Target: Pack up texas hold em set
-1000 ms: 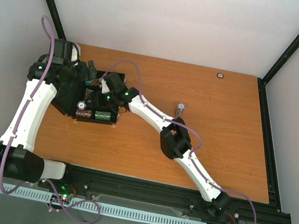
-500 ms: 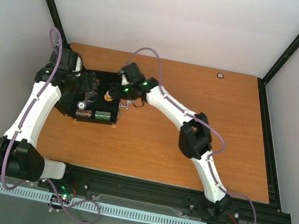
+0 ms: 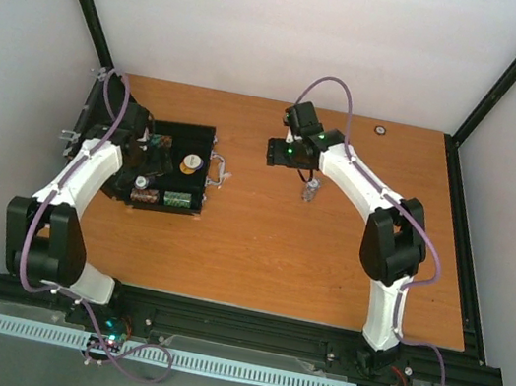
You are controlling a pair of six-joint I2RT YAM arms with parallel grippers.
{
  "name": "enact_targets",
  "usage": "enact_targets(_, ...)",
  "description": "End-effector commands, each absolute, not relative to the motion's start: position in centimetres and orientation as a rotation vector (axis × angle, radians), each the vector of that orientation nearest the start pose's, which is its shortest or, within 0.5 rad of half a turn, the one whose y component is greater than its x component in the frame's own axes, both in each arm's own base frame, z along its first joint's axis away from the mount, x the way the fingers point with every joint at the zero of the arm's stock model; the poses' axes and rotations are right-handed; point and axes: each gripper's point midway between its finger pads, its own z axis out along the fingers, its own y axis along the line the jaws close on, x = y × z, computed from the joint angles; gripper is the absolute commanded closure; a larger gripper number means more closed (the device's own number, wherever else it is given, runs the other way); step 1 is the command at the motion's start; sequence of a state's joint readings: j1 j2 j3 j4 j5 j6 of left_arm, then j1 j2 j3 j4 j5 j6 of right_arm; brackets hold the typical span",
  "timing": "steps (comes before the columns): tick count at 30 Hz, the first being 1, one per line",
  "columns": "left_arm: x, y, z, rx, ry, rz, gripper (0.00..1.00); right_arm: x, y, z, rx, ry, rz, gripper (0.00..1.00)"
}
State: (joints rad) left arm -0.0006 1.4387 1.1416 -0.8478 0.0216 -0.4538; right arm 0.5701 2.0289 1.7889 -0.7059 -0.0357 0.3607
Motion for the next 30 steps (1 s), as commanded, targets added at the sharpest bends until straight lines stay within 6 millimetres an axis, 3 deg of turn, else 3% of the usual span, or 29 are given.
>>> enact_targets(1,35.6,1.1,13.2,-0.658,2.589,-0.079,0.0,44.5,26.3,14.4,-0.307,2.577,0.357,0.24)
enact_targets(14,37.0,2.5,8.9,-0.705,2.652,0.056,0.0,44.9,21.7,13.0,-0.274,2.629,0.339,0.24)
enact_targets(17,37.3,1.9,8.5,-0.706,2.661,0.005,0.0,45.0,20.9,12.9,-0.25,2.631,0.341,0.24)
enact_targets(23,37.9,-0.3,9.7,-0.734,2.639,-0.194,0.0,45.1,20.3,12.6,-0.229,2.638,0.334,0.24)
enact_targets(30,38.0,-2.2,8.6,-0.73,2.646,-0.353,0.0,45.5,20.6,12.3,-0.199,2.638,0.353,0.25)
